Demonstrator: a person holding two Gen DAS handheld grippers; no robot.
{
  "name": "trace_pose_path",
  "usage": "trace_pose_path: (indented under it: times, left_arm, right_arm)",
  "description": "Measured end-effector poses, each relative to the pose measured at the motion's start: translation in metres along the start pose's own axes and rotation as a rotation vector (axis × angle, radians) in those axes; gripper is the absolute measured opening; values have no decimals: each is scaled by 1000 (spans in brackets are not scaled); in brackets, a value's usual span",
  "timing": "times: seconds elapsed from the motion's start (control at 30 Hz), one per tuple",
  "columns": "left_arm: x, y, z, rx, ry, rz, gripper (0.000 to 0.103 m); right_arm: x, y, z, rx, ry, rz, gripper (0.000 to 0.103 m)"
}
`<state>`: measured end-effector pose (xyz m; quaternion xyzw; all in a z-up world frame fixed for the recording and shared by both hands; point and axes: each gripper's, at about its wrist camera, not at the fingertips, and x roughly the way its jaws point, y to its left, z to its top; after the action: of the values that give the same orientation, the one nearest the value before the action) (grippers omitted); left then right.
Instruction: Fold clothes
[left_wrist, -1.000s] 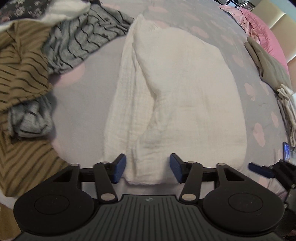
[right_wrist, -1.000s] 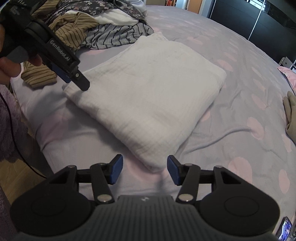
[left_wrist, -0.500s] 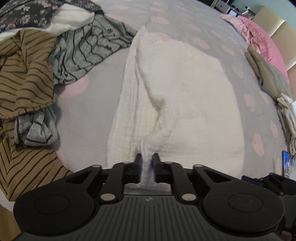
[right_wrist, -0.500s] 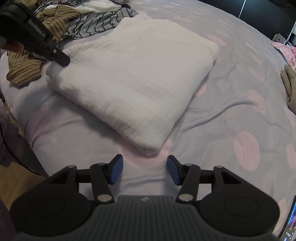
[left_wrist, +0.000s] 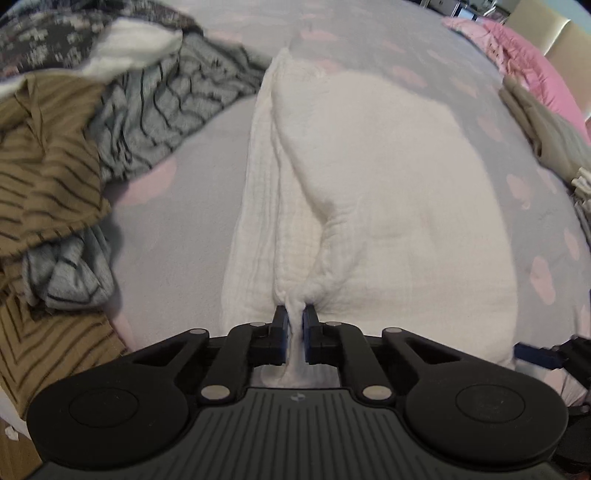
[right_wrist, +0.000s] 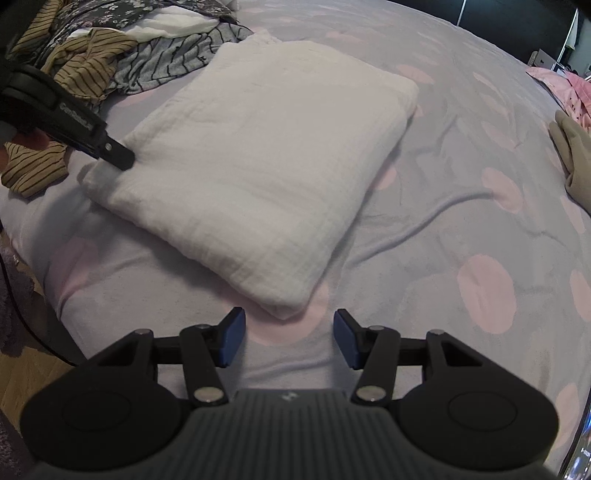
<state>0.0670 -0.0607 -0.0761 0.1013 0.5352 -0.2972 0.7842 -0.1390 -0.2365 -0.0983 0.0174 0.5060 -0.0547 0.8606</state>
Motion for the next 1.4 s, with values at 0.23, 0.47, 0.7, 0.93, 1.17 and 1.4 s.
trace_pose_path:
  times: [0.23,0.47,0.7,0.93,1.17,1.4]
  left_arm:
    - [-42,12,8,-76,-133,-61,5]
    - [-39,39,5,-169,-60,-34,4]
    - [17,28,1,-55,49,102,5]
    - [3,22,3,-2,41,109,36]
    - [-32,23,14,-37,-93,20,60]
    - [-5,19,44,-67,-138,28,60]
  right_arm:
    - [1,1,-2,20,-35,10,54]
    - [-2,-2,4,65,-37,37,10]
    - [1,7,4,15,13,22,7]
    - [-5,1,6,0,40,32,14]
    - [-28,-13,20,83,8,96,28]
    - [-26,-31,39,201,-80,107,38]
